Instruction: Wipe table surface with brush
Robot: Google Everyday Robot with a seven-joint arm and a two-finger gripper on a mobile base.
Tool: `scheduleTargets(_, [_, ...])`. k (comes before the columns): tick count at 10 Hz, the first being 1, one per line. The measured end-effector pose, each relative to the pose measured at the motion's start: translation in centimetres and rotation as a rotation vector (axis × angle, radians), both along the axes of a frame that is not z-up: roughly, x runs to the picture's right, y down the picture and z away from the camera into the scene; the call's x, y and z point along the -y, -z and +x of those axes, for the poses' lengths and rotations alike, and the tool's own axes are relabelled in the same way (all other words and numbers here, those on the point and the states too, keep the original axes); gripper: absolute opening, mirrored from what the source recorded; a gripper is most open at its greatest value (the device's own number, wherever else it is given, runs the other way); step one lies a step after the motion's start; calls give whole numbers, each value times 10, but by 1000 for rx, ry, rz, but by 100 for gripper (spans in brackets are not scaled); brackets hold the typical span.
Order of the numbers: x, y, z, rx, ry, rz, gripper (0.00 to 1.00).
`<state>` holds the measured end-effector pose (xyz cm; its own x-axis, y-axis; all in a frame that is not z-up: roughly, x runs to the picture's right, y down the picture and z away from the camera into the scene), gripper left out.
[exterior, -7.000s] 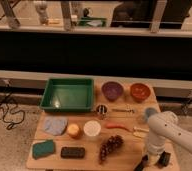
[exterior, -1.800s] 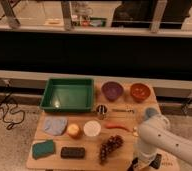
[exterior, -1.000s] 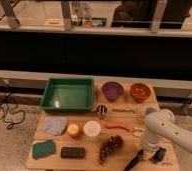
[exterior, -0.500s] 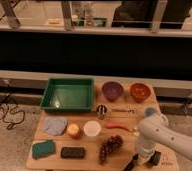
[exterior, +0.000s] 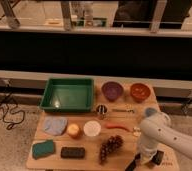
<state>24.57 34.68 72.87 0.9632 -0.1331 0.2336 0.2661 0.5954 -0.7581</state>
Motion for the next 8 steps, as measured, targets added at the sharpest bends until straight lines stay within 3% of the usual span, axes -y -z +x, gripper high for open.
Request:
scheduleTargets(5, [22, -21, 19, -48, 14, -7, 8])
scheduleTargets(8, [21, -22, 21, -61, 13, -13, 8])
